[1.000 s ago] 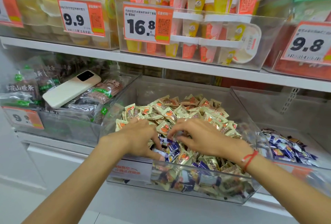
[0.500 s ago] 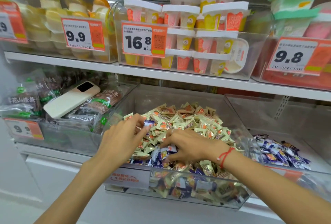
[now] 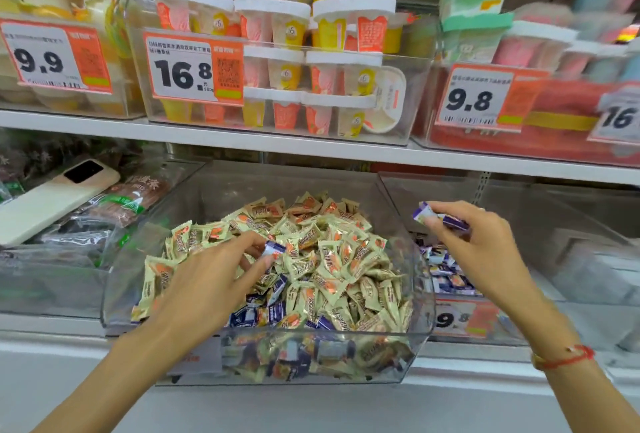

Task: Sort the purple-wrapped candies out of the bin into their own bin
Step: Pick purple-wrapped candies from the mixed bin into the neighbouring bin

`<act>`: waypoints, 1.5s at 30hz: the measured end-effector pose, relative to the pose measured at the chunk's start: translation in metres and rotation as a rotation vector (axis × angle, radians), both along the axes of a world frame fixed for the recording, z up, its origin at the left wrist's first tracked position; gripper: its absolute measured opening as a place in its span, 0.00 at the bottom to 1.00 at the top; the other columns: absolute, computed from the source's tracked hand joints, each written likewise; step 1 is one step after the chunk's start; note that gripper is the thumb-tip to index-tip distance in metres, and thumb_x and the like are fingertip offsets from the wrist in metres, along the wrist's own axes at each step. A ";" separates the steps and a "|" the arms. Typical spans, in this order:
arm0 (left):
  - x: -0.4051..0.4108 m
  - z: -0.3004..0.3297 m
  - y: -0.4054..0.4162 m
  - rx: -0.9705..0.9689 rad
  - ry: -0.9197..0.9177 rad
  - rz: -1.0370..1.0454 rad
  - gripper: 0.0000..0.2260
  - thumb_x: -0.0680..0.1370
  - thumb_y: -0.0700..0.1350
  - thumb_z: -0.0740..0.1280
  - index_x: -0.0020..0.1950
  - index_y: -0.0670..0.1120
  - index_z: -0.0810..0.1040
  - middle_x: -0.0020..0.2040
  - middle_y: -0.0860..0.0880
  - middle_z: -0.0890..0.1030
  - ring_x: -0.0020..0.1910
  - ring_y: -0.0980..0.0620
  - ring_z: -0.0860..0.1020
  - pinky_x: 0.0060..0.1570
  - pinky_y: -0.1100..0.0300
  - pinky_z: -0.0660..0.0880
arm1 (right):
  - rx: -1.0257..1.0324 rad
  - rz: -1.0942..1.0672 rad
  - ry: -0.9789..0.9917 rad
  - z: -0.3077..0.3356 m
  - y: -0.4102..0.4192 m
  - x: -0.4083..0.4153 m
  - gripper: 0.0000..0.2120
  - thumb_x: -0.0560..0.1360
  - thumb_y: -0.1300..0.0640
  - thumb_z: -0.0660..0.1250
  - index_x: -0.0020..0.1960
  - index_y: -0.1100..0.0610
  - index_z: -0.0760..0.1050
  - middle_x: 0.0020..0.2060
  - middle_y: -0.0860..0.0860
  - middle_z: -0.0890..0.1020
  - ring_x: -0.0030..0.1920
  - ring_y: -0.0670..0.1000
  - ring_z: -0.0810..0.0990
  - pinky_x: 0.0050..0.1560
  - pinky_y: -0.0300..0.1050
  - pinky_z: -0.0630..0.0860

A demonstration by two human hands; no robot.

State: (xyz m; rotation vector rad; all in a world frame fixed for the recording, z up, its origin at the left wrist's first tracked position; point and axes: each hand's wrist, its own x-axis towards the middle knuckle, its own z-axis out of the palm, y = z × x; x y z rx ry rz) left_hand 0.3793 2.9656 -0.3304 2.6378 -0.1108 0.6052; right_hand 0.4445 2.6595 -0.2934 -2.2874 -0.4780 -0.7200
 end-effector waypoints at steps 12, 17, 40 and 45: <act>0.055 0.047 -0.149 -0.211 -0.111 -0.422 0.07 0.79 0.52 0.62 0.56 0.56 0.76 0.48 0.61 0.77 0.46 0.63 0.74 0.43 0.64 0.72 | -0.289 -0.079 0.450 -0.055 -0.082 0.036 0.16 0.79 0.51 0.63 0.66 0.47 0.74 0.66 0.48 0.75 0.64 0.51 0.74 0.63 0.49 0.71; 0.091 0.039 -0.204 0.161 -0.101 -0.415 0.11 0.80 0.51 0.62 0.60 0.53 0.78 0.53 0.54 0.80 0.54 0.51 0.73 0.54 0.54 0.70 | -0.147 -0.157 0.177 -0.066 -0.095 0.015 0.15 0.76 0.50 0.68 0.62 0.43 0.76 0.54 0.44 0.80 0.51 0.47 0.79 0.51 0.49 0.77; -0.006 0.022 0.031 0.511 0.411 -0.111 0.22 0.74 0.63 0.65 0.66 0.59 0.73 0.63 0.55 0.75 0.63 0.52 0.70 0.60 0.56 0.68 | -1.123 0.601 0.132 -0.036 0.174 0.022 0.21 0.73 0.45 0.70 0.63 0.53 0.76 0.53 0.49 0.78 0.55 0.50 0.75 0.43 0.41 0.66; 0.011 0.005 0.030 0.487 0.269 0.060 0.09 0.76 0.54 0.67 0.52 0.52 0.80 0.48 0.50 0.80 0.53 0.46 0.76 0.44 0.56 0.73 | -0.989 0.553 -0.055 -0.040 0.166 0.024 0.14 0.76 0.50 0.68 0.60 0.51 0.76 0.46 0.48 0.79 0.50 0.48 0.77 0.42 0.41 0.72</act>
